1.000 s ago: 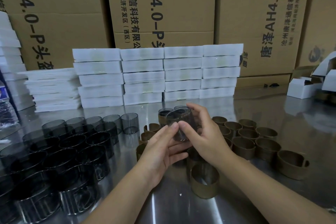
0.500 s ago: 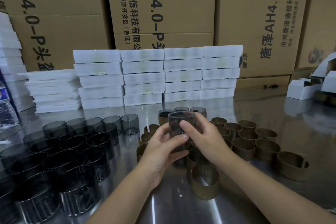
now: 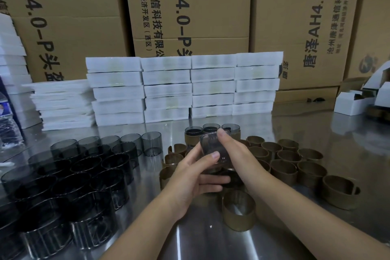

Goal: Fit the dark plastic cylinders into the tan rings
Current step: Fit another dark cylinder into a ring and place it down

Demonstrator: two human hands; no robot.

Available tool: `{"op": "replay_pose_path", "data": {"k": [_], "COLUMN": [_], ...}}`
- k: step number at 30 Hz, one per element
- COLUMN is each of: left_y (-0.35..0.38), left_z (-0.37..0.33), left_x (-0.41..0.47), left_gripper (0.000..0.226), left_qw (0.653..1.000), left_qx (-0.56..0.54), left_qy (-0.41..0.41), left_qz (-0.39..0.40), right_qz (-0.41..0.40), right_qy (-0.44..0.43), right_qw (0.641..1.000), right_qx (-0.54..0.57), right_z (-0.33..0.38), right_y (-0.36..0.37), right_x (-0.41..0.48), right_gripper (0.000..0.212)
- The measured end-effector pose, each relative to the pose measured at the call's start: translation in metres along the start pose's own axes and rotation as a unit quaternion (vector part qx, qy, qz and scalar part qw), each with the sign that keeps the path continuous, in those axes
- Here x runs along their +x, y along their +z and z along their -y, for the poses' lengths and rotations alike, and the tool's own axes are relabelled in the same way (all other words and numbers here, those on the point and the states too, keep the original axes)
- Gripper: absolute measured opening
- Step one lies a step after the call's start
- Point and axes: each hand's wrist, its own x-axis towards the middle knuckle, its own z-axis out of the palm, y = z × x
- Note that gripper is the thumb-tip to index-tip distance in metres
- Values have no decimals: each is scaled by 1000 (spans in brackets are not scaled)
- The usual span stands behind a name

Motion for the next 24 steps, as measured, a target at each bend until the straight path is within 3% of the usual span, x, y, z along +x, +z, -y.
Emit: {"op": "replay_pose_path", "data": {"k": [6,10,16,18,24], "left_y": [-2,1,7,6,6], "left_z": [-1,1,4,6,7], "left_x": [0,1,2,2,3], "left_gripper": [43,37,44,34,30], "left_qw": [999,1000,998,997,996], "left_qx": [-22,12,55,56,44], "left_qy": [-17,-14,11,15,9], "left_qz": [28,22,-28,-48,-74], "right_qz": [45,23,-57,-100,-164], "right_qy": [39,36,-55,-60,-63], "right_qw": [995,997,995,988,969], "right_qx": [76,60,-54,-105,-172], "right_z": [4,3,1,-2,-8], "right_y": [-1,-3,-2,-2,-3], "right_x": [1,2,0,0,2], "right_gripper": [66,54,70,71,62]}}
